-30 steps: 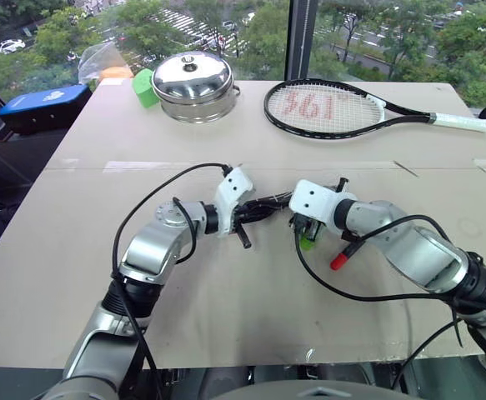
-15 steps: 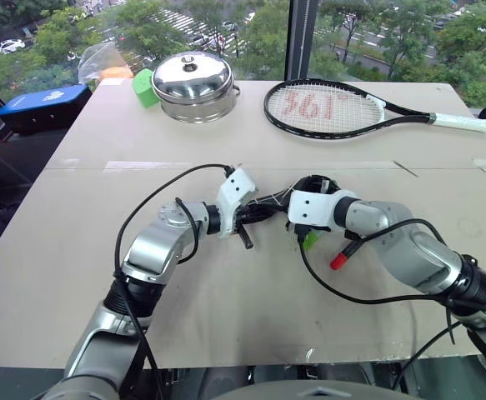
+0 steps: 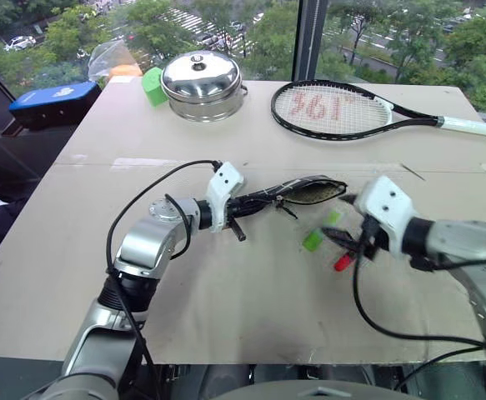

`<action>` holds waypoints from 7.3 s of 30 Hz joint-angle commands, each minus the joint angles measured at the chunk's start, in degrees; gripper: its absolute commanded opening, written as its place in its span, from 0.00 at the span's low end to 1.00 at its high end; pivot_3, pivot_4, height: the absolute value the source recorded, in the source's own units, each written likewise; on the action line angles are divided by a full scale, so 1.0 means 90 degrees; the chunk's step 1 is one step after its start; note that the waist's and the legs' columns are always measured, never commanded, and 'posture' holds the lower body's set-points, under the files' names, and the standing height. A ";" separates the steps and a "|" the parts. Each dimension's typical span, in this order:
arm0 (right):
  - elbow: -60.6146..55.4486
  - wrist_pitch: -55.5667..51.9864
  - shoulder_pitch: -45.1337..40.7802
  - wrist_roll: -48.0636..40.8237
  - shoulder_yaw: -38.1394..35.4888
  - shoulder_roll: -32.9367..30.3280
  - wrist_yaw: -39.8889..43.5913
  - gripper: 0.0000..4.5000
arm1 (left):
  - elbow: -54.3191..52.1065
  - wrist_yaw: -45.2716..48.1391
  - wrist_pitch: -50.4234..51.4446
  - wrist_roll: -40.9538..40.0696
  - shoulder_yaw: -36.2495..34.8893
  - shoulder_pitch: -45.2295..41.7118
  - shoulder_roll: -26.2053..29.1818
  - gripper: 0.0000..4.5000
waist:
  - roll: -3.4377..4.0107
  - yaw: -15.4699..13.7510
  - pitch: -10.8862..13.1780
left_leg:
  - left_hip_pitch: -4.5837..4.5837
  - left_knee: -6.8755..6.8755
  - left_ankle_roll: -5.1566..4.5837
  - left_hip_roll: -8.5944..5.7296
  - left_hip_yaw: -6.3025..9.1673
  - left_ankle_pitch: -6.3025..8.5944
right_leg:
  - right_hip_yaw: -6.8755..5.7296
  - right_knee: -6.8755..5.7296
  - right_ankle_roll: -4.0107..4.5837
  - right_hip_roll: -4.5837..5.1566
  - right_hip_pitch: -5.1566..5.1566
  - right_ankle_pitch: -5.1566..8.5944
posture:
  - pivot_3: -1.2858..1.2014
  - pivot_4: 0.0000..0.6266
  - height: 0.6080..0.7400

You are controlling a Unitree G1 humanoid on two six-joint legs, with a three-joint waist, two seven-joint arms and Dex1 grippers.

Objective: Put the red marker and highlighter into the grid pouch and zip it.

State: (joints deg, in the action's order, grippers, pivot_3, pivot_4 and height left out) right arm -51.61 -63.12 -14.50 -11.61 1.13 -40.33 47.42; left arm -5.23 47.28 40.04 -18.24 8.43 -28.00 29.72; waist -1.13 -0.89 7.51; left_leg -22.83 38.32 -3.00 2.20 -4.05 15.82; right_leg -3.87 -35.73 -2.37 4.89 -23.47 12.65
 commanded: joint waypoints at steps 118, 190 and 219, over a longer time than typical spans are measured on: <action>0.2830 0.1080 -0.3168 0.3660 0.3164 -0.0739 0.1278 0.17 | -0.0431 -0.0299 -0.1151 0.0775 0.0660 0.0028 -0.0238 0.00 | 0.0025 0.0017 0.0048 | 0.0032 0.0010 0.0042 -0.0010 -0.0001 -0.0024 | -0.0005 -0.0007 -0.0007 -0.0009 0.0030 -0.0008 | 0.52 0.24 1.00; 0.0462 -0.1000 0.1046 -0.1083 -0.2754 0.1842 -0.2024 0.48 | 0.0981 -0.0110 -0.3082 0.1685 0.1030 -0.0228 -0.0542 0.00 | 0.0021 0.0003 0.0035 | 0.0022 -0.0005 0.0026 0.0001 0.0017 -0.0015 | 0.0000 -0.0005 -0.0007 -0.0033 0.0019 -0.0007 | 0.52 0.24 1.00; 0.1855 -0.0365 0.0016 -0.1630 -0.1724 0.3914 -0.4005 0.02 | 0.0251 -0.0056 -0.1964 0.1197 0.0744 -0.0151 -0.0717 0.00 | 0.0018 0.0021 0.0033 | 0.0012 -0.0003 0.0026 -0.0002 0.0010 -0.0015 | 0.0005 -0.0012 -0.0009 -0.0030 0.0006 -0.0008 | 0.52 0.24 1.00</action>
State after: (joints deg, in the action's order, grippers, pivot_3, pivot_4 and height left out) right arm -33.43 -68.40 -13.28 -26.82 -14.36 -4.32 12.13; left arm 0.13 46.57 22.51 -6.90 15.92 -29.09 23.24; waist -0.97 -0.69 7.80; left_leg -22.72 38.29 -2.78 2.19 -3.96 15.69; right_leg -3.82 -35.84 -2.45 4.63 -23.42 12.58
